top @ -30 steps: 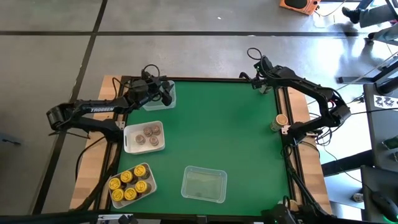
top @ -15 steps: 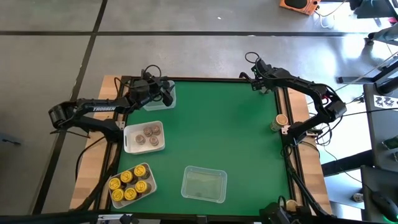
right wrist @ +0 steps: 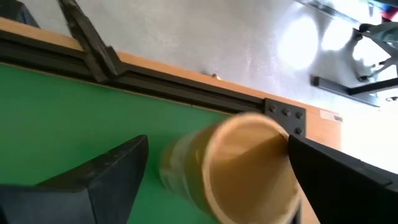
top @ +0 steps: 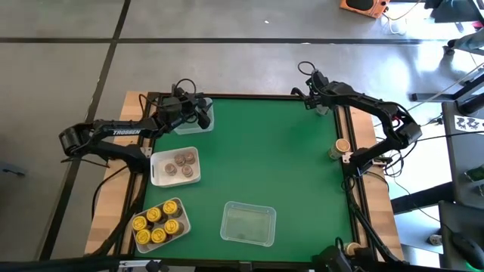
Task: Sort spices by type
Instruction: Put the golden spice bottle into the bottom transparent bin
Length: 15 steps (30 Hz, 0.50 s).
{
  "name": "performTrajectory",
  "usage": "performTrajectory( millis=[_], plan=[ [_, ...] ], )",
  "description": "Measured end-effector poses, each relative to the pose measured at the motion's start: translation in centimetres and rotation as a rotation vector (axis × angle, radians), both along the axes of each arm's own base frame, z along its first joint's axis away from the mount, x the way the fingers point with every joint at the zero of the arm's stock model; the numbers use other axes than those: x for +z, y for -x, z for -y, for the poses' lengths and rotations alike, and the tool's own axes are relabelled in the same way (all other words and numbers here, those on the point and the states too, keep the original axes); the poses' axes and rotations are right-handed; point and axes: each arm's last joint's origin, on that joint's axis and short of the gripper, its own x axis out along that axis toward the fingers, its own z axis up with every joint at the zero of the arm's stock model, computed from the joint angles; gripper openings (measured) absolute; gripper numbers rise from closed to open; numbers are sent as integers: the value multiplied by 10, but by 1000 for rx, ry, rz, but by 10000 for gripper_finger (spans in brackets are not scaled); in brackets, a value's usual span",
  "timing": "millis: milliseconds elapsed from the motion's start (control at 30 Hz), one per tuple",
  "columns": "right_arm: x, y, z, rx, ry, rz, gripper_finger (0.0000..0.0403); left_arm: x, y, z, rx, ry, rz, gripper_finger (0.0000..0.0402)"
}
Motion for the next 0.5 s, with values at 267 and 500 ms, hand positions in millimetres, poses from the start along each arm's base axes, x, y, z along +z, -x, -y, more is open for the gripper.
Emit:
performTrajectory(
  millis=[267, 500],
  plan=[
    [1, -11, -4, 68, 9, 28, 379, 0, 0, 0, 0, 0, 0, 276],
    [13, -15, -4, 79, -15, 24, 378, 0, 0, 0, 0, -1, 0, 276]
  ],
)
